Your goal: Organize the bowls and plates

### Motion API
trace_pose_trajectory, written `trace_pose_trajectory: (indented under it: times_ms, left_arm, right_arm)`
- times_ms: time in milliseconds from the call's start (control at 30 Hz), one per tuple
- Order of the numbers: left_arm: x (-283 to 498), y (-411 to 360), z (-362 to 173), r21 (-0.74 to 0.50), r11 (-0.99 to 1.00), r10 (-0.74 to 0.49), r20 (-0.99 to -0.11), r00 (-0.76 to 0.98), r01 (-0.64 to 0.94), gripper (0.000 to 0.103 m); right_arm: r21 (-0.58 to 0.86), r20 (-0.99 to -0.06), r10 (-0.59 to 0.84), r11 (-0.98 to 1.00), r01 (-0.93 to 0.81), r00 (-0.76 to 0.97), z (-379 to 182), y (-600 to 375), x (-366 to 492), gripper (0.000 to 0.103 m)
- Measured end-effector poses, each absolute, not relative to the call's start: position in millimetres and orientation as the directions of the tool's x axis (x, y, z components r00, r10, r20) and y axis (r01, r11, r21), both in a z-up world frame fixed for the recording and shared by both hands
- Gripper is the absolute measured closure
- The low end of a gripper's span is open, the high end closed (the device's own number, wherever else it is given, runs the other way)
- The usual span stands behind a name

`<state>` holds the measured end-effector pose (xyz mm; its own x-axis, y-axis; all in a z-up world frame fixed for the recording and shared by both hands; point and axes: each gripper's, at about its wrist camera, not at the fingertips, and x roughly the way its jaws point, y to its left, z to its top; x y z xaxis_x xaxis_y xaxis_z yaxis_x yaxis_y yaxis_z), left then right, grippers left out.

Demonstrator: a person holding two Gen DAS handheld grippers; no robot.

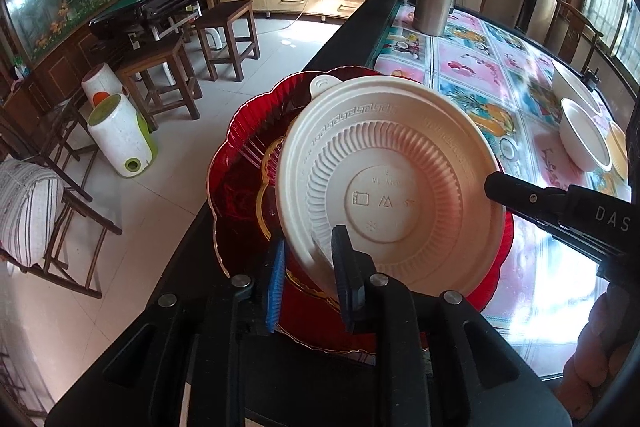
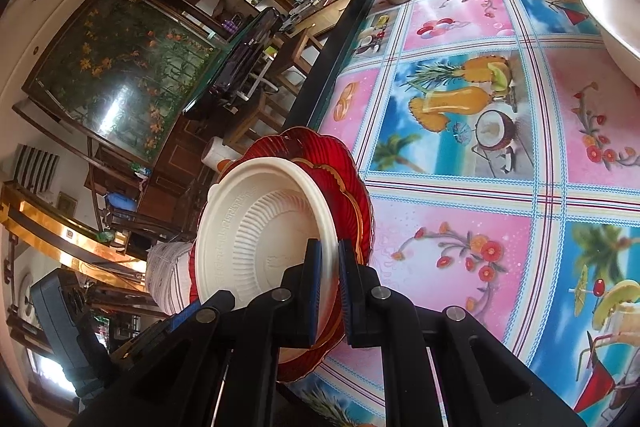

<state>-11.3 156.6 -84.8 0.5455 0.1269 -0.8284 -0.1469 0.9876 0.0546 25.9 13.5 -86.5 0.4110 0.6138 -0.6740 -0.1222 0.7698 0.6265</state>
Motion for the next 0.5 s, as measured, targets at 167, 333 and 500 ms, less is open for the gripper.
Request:
trace_pose_trajectory:
  times_ms: [167, 333, 500]
  left_arm:
    - [-15, 153, -80, 0.149, 0.975, 0.218, -0.792, 0.57, -0.166, 0.071]
    - [-18, 160, -75, 0.151, 0.972, 0.23, -0.781, 0.581, -0.182, 0.065]
    - [-21, 162, -71, 0.178, 0.963, 0.264, -0.761, 0.592, -0.202, 0.065]
  right_arm:
    - [0.599, -0.683, 0.595, 0.788, -0.142, 0.423, -84, 17, 24, 0.094]
    - [0.574, -0.689, 0.573, 0.806, -0.149, 0.443, -82, 17, 24, 0.094]
    - [0.571, -0.696, 0.575, 0.807, -0.153, 0.431, -84, 18, 26, 0.092]
